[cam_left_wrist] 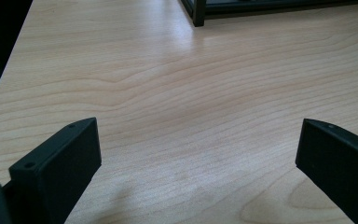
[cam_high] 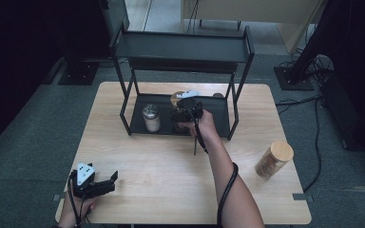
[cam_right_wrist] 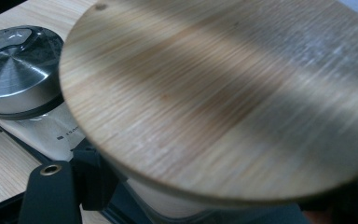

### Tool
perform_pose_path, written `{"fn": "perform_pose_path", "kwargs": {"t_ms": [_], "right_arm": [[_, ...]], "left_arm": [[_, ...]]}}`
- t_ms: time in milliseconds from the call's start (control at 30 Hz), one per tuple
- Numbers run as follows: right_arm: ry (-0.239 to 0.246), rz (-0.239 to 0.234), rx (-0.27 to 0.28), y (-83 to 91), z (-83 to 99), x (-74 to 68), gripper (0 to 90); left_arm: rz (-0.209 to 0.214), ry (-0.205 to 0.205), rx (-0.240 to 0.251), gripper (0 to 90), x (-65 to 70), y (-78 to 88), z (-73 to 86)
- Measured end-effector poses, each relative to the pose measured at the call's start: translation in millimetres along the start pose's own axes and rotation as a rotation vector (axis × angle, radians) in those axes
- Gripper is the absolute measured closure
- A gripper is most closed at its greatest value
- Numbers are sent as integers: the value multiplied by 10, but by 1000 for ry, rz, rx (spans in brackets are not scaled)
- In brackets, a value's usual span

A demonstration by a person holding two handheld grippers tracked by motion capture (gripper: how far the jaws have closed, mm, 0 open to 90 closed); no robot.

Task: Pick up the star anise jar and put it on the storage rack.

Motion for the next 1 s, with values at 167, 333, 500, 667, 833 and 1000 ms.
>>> {"fn": "perform_pose_path", "kwargs": {"t_ms": [167, 333, 500, 667, 833, 1000], "right_arm": [[-19, -28, 14, 11, 19, -20, 232], [-34, -52, -1, 12, 77, -26, 123], [-53, -65, -3, 21, 142, -48, 0], [-98, -82, 21, 60, 138, -33, 0], [-80, -69, 17, 86, 171, -30, 0], [-85, -51, 10, 120, 217, -26, 0]], "left_arm": [[1, 0, -1, 4, 3, 0, 1], [0, -2, -1, 3, 5, 1, 1], [0, -5, -3, 3, 4, 0, 3], [2, -5, -4, 4, 4, -2, 3], [2, -7, -6, 4, 4, -2, 5], [4, 0, -4, 4, 3, -3, 3]]}}
Point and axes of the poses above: each handheld gripper's, and its own axes: y roughly backward along the jaws, z roughly out of its underside, x roughly to its right, the point moved 9 cm from there along -y, roughly forward along the jaws, and after that the axes turned 1 degree about -x, right-handed, at the moved point
